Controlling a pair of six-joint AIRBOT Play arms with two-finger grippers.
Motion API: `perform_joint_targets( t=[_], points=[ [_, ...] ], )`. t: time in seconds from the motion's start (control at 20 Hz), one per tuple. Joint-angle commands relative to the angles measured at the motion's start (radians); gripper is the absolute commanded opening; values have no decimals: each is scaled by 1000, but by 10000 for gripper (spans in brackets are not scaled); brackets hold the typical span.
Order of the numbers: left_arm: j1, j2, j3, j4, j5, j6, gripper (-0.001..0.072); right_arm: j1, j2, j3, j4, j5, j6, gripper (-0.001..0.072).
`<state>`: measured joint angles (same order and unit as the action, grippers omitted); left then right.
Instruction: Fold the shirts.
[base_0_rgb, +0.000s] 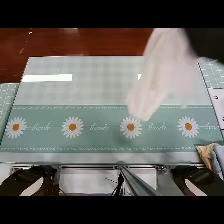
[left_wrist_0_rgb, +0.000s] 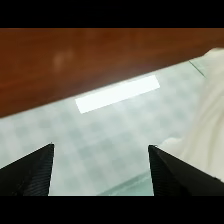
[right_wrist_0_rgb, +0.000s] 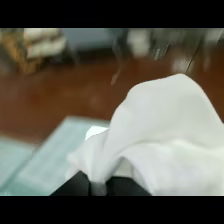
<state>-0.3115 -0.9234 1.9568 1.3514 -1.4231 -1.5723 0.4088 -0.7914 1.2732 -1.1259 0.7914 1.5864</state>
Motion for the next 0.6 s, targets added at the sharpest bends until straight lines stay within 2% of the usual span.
perform_joint_targets(
  t=[0.0, 0.2, 0.35, 0.4, 0.45, 0.5, 0.55],
  points=[
    [0, 5, -120, 2, -48, -17, 715, 219, -219, -10, -97, 165, 7, 27],
    [0, 5, -369, -23, -55, -76, 715, 383, -554, -14, -338, 260, 122, 28],
    [-1, 6, -568, -44, -32, -76, 715, 397, -716, -14, -351, 293, 122, 43],
    [-1, 6, -626, -44, -16, -75, 715, 387, -733, -14, -356, 305, 120, 211],
    [-1, 6, -687, -44, 4, -74, 715, 372, -727, -13, -359, 328, 103, 410],
    [-1, 6, -741, -44, 24, -71, 715, 354, -706, -13, -359, 360, 65, 480],
    [0, 6, -799, -51, 51, -71, 715, 329, -671, -13, -371, 401, 23, 483]
  ],
)
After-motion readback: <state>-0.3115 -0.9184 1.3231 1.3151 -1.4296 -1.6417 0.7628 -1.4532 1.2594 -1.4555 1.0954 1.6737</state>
